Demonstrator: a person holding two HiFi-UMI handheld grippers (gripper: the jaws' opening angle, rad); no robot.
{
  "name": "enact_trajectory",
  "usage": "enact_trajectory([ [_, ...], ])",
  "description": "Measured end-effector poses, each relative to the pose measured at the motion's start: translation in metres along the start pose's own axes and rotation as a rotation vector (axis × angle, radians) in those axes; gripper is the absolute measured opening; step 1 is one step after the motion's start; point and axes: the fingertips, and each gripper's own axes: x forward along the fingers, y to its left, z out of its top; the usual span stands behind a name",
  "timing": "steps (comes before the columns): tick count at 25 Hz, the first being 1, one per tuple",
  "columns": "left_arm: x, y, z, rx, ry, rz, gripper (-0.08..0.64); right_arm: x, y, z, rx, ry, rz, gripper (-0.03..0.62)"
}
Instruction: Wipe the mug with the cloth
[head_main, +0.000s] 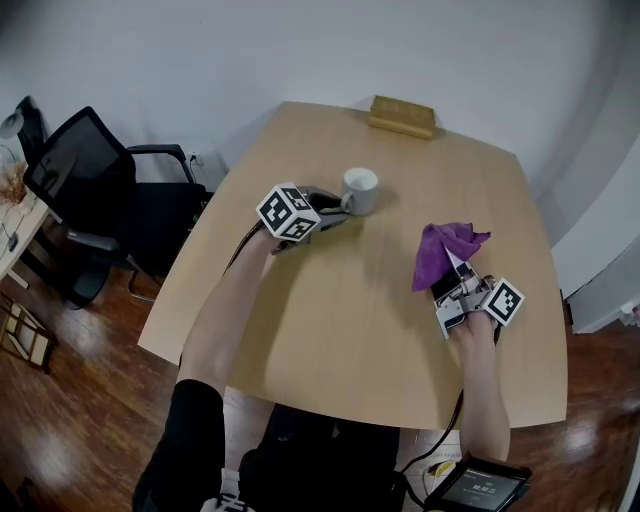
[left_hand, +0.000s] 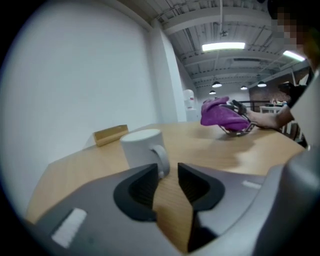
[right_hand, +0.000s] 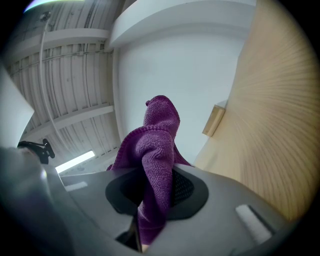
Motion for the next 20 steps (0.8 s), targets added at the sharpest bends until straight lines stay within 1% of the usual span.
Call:
enact_trajectory([
  [1,-0.002,0.004,0.002,-0.024,-0.018,0.030,0.164,0.001,0.001,0.000,0.000,0.003,0.002,0.063],
  [4,-0.007,0.018,0.009,-0.117,-0.073,0.164,0.174,0.003,0.004,-0.002,0.002,0.014,0.014,0.063],
  [7,-0.012,0.029,0.007,-0.171,-0.059,0.313,0.174,0.004,0.006,-0.003,0.003,0.014,0.020,0.063],
  [8,-0.015,0.034,0.005,-0.187,-0.050,0.361,0.153,0.004,0.006,-0.003,0.004,0.013,0.022,0.063],
  [9,-0.018,0.038,0.003,-0.203,-0.045,0.397,0.133,0.004,0.007,-0.002,0.005,0.012,0.022,0.063],
  [10,-0.019,0.041,0.002,-0.213,-0.044,0.412,0.129,0.005,0.007,-0.002,0.006,0.010,0.023,0.063],
  [12,-0.016,0.043,0.002,-0.209,-0.041,0.396,0.131,0.004,0.008,-0.001,0.006,0.007,0.024,0.063],
  [14,-0.012,0.045,0.000,-0.192,-0.020,0.373,0.154,0.003,0.009,-0.002,0.000,0.006,0.025,0.063],
  [16,-0.010,0.050,-0.003,-0.183,0.004,0.361,0.153,0.004,0.011,-0.002,-0.004,0.007,0.029,0.063],
  [17,-0.009,0.052,-0.002,-0.177,0.009,0.352,0.130,0.004,0.011,-0.002,-0.004,0.008,0.030,0.063],
  [18,-0.008,0.052,-0.001,-0.165,0.005,0.333,0.086,0.005,0.012,-0.002,-0.003,0.009,0.032,0.063],
  [20,-0.002,0.043,0.005,-0.122,-0.020,0.252,0.083,0.006,0.012,-0.002,-0.003,0.012,0.031,0.063],
])
